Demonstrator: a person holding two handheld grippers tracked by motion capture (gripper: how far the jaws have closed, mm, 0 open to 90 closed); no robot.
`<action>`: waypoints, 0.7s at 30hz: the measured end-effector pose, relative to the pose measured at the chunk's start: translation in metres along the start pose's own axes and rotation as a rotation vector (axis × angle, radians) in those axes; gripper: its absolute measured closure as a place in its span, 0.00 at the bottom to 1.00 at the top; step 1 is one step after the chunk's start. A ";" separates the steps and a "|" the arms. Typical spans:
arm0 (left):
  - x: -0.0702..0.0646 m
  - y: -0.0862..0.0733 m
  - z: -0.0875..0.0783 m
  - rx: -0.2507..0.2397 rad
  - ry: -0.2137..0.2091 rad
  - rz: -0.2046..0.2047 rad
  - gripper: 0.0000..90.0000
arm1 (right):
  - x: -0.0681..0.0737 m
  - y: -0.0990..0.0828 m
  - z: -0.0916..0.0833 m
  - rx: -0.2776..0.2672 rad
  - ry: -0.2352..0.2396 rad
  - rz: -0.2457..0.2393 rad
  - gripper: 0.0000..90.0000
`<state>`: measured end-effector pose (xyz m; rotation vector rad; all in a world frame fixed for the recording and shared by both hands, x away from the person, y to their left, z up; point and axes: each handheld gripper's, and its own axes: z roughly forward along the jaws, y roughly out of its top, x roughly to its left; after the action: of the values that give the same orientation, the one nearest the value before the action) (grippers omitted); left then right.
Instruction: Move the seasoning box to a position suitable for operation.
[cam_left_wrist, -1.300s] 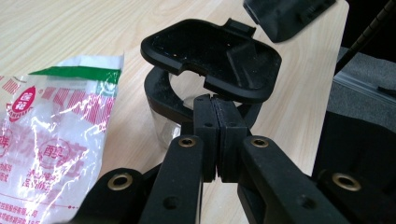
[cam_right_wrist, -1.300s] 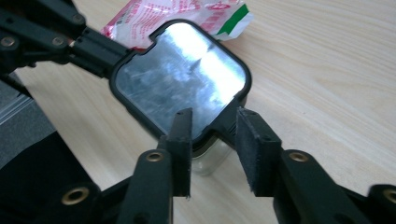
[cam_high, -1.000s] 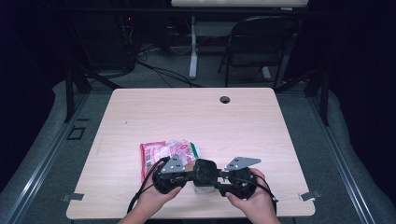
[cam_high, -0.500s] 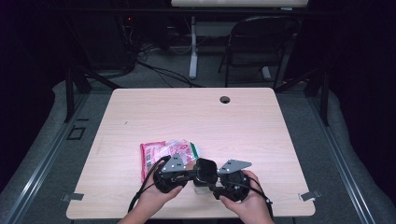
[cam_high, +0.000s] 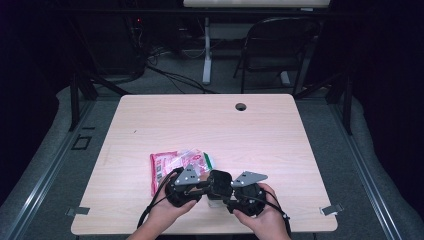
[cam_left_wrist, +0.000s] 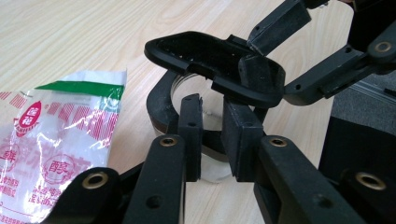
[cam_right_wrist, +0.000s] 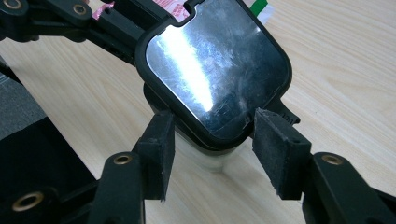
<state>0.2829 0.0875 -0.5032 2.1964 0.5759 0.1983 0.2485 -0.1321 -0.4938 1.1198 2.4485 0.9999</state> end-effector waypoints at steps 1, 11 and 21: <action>0.000 0.000 0.000 0.000 0.000 0.000 0.85 | 0.000 0.000 0.000 0.000 0.000 0.000 0.54; -0.001 -0.002 0.005 0.013 0.021 0.010 0.82 | 0.000 0.000 0.000 -0.005 0.000 -0.002 0.55; -0.002 -0.003 0.005 0.010 0.020 0.017 0.83 | -0.001 0.000 0.000 -0.005 -0.001 -0.003 0.55</action>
<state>0.2819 0.0848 -0.5084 2.2119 0.5706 0.2273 0.2486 -0.1327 -0.4940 1.1139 2.4449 1.0042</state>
